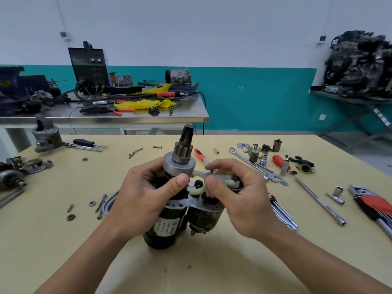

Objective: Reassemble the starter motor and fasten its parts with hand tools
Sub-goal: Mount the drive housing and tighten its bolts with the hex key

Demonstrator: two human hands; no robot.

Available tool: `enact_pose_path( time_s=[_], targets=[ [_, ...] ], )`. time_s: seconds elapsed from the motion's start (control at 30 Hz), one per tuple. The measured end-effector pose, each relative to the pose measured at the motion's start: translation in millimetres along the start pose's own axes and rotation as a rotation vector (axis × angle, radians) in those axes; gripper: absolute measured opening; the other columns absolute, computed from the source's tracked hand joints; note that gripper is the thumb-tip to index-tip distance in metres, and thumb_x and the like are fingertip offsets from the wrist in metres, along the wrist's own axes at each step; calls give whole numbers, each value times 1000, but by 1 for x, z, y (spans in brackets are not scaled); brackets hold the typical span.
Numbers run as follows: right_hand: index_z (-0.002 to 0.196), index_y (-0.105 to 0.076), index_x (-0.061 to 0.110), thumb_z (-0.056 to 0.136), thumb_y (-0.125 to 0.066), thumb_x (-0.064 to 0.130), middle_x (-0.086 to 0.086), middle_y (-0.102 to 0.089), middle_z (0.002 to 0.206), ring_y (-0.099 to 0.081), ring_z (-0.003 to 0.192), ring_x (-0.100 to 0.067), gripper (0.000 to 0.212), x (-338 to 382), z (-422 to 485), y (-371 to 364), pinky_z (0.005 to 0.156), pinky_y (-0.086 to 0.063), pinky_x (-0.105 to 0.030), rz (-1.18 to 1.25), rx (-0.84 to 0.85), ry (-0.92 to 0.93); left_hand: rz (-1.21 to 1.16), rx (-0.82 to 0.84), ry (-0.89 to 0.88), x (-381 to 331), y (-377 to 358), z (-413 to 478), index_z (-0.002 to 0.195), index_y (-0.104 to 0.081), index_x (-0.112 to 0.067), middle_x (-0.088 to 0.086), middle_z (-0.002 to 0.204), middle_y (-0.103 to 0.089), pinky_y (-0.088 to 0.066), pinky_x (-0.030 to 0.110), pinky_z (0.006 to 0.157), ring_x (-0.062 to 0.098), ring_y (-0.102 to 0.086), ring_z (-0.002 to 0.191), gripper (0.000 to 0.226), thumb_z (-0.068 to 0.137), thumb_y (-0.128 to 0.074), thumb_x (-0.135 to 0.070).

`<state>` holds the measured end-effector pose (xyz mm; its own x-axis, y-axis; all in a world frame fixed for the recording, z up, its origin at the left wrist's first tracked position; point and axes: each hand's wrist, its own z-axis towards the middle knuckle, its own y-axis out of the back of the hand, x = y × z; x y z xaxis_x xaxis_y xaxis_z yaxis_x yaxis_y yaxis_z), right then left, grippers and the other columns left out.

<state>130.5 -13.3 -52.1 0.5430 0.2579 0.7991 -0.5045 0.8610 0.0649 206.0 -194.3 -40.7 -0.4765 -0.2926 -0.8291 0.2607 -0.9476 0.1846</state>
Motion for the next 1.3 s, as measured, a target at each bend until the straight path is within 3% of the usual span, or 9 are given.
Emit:
enact_pose_path(
  time_s=[0.2,0.47,0.6,0.77,0.83,0.9,1.03,1.2,1.3],
  targets=[
    [86,-67,29,84,-65,42,14,-62,67,-57,63,0,14,4,4,-18,62,-48,-15,51,-36,0,-33,-35,-77,0,-3,-2,108,-75,-35,-6,101,-76,-52,16,79,7,-70,94,35,86,-63,-60],
    [82,-54,17,101,-40,39,11,-50,67,-47,64,-7,33,10,21,-37,59,-37,-18,-300,-81,59,-6,-137,-77,5,1,-4,108,-72,-35,0,109,-70,-50,23,88,20,-66,107,47,82,-58,-72],
    [117,-61,27,98,-31,49,8,-67,104,-62,106,-9,42,16,26,-37,92,-51,-28,-124,68,-87,-121,-172,-76,4,-1,-6,108,-74,-32,-2,103,-76,-56,23,81,17,-72,97,29,84,-69,-48],
    [149,-22,55,86,-17,79,24,-41,150,-29,142,7,67,21,34,-33,115,-24,-21,-139,366,-195,-230,-239,-31,4,7,-6,100,-77,-22,4,94,-78,-57,26,75,21,-75,89,27,73,-75,-30],
    [149,-20,56,88,-15,75,30,-45,144,-33,133,18,64,25,38,-33,104,-29,-7,-133,420,-222,-254,-259,-25,5,8,-6,99,-78,-24,4,93,-78,-57,26,74,21,-75,87,27,73,-76,-30],
    [142,-39,49,91,-19,68,29,-58,129,-48,118,19,59,24,39,-34,92,-40,-2,-49,339,-231,-267,-259,-24,5,6,-8,101,-78,-25,6,96,-78,-58,27,75,23,-75,90,28,73,-77,-29],
    [109,-74,30,93,-35,58,-1,-74,113,-68,110,-15,51,6,25,-40,96,-52,-36,146,115,-345,-263,-290,-18,7,4,-8,99,-78,-23,5,96,-78,-58,26,75,23,-75,90,28,72,-82,-27],
    [100,-77,31,93,-40,43,-3,-74,105,-71,98,-10,39,-7,17,-48,76,-55,-23,194,-54,-309,-234,-315,9,12,4,-9,101,-76,-20,5,97,-77,-59,31,79,25,-74,93,35,69,-81,-34],
    [116,-68,29,88,-36,31,5,-72,105,-66,96,3,42,-11,19,-52,72,-50,-10,107,-111,-210,-216,-328,26,13,4,-10,98,-75,-20,5,94,-77,-60,32,79,24,-73,90,35,67,-81,-36]
  ],
)
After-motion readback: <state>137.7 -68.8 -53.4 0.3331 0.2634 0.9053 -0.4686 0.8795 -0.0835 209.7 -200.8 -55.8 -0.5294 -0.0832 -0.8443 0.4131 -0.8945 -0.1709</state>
